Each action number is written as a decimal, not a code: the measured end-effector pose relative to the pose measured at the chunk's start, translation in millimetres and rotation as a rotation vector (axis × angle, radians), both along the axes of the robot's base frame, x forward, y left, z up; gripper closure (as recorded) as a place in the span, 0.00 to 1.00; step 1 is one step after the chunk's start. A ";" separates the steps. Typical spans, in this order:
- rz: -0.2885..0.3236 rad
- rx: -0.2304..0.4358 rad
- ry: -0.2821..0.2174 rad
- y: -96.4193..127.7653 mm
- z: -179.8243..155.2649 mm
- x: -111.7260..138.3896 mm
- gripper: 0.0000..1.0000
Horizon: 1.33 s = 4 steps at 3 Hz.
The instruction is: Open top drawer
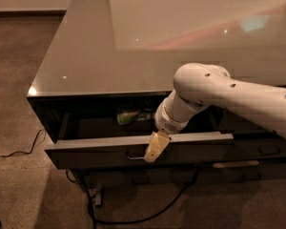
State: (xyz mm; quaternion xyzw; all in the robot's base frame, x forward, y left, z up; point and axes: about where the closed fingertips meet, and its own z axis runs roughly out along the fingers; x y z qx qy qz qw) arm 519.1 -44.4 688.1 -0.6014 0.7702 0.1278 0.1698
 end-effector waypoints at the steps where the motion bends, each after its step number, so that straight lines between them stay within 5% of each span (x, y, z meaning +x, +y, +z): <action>1: 0.054 -0.014 0.051 6.9 15.1 -25.7 0.00; 2: 0.054 -0.014 0.051 6.9 15.1 -25.7 0.00; 4: -0.072 0.000 0.046 -22.7 0.0 -38.4 0.00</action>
Offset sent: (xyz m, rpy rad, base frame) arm -0.0209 0.0068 0.0138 -0.0094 0.0386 0.0457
